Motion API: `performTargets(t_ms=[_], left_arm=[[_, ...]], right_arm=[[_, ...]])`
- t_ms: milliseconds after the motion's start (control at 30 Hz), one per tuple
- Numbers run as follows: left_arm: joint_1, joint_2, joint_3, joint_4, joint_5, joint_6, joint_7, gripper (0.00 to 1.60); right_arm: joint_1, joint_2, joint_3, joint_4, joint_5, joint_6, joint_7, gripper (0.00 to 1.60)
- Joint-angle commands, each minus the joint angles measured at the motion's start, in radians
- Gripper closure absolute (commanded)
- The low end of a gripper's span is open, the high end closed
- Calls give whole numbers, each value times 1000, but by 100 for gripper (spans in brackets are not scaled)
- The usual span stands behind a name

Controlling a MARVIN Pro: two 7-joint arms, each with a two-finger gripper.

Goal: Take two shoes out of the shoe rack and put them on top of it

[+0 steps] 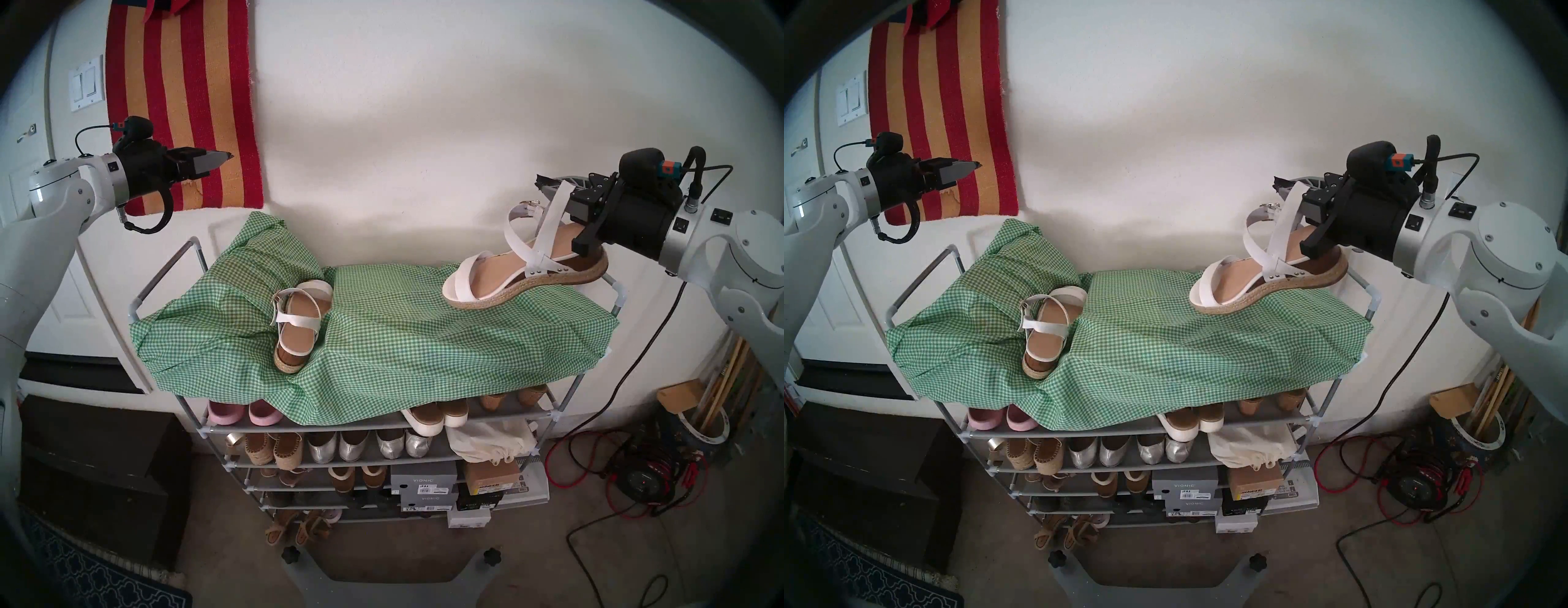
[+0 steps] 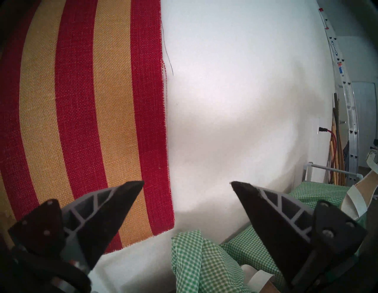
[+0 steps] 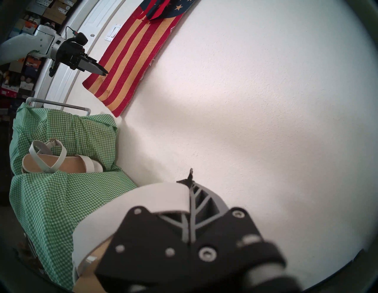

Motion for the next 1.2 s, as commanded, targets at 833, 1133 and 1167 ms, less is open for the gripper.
performTargets(t_ms=[833,1133,1167], left_arm=[[106,-80,-114,-59,-74,-133,165,0],[139,-102,-144,-82,-88,-171,213,0],[142,-104,-147,-85,-89,-174,217,0]], right_arm=[[56,-3,-42,-7,22,-15,0,160],[68,-3,-58,-4,26,-14,0,160],[67,-3,-61,-3,26,-13,-1,160]])
